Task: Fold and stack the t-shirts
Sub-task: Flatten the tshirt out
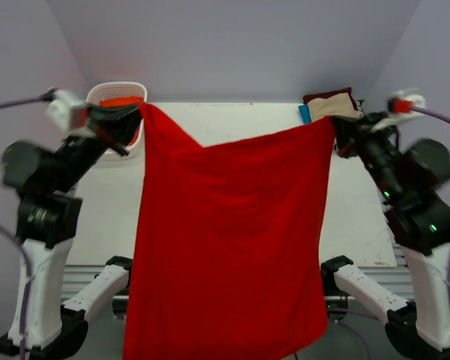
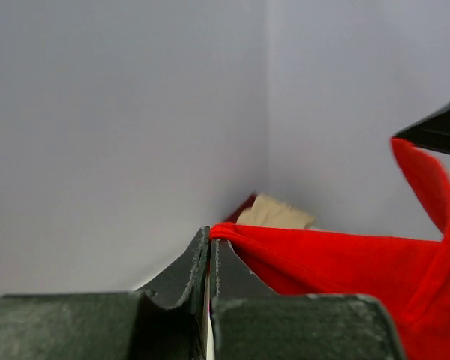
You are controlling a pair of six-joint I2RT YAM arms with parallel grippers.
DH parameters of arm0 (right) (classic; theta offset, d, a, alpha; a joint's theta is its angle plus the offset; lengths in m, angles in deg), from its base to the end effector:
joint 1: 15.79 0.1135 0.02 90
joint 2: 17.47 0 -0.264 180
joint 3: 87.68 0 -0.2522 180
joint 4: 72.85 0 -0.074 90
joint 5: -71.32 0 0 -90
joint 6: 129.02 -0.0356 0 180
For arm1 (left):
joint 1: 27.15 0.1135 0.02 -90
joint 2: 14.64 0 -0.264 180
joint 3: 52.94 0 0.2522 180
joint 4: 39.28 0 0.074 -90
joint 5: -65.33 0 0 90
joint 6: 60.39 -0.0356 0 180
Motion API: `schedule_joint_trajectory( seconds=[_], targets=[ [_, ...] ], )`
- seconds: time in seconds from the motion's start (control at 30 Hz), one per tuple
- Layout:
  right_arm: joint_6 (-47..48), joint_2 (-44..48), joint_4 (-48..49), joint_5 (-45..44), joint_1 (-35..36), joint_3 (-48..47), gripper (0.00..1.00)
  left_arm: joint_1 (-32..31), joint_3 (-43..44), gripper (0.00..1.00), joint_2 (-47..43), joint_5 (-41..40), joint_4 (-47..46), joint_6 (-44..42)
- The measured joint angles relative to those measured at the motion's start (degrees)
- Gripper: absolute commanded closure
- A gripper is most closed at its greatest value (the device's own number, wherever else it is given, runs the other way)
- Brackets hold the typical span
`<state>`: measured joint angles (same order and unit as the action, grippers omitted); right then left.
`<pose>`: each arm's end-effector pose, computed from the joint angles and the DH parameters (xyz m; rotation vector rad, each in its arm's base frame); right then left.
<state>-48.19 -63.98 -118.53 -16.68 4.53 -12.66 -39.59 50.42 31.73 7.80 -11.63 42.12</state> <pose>0.0718 0.0279 0.5443 -0.1619 1.3525 0.4571 0.0603 -0.0329 0.5671 0.5211 1.0486 -0.6851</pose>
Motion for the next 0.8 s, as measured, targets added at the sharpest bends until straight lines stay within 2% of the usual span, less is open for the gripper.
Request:
schedule_joint_trajectory(
  seconds=[0.07, 0.2, 0.33, 0.43, 0.53, 0.8],
  targets=[
    [0.24, -5.4, -1.16, -7.5, -0.04, 5.7, 1.0, 0.0, -6.69, 1.0, 6.32, -5.73, 1.09, -1.33],
    [0.79, -14.8, -2.69, -16.83, -0.04, 16.41, 1.0, 0.04, -21.94, 1.0, 18.69, -14.99, 1.9, -2.6],
    [1.16, -19.76, -4.85, -24.04, -0.02, 20.61, 1.0, 0.04, -32.94, 1.0, 26.14, -20.74, 2.19, -2.58],
    [1.16, -24.26, -3.74, -29.03, -0.02, 20.57, 1.0, 0.04, -32.92, 1.0, 35.63, -23.5, 2.08, -2.43],
    [1.11, -27.52, -2.01, -30.97, -0.02, 20.52, 1.0, 0.04, -30.38, 1.0, 40.98, -23.98, 2.01, -2.01],
    [2.21, -30.62, 2.91, -34.32, -0.04, 20.57, 1.0, 0.04, -25.57, 1.0, 45.11, -24.85, 0.07, -1.57]
  ],
)
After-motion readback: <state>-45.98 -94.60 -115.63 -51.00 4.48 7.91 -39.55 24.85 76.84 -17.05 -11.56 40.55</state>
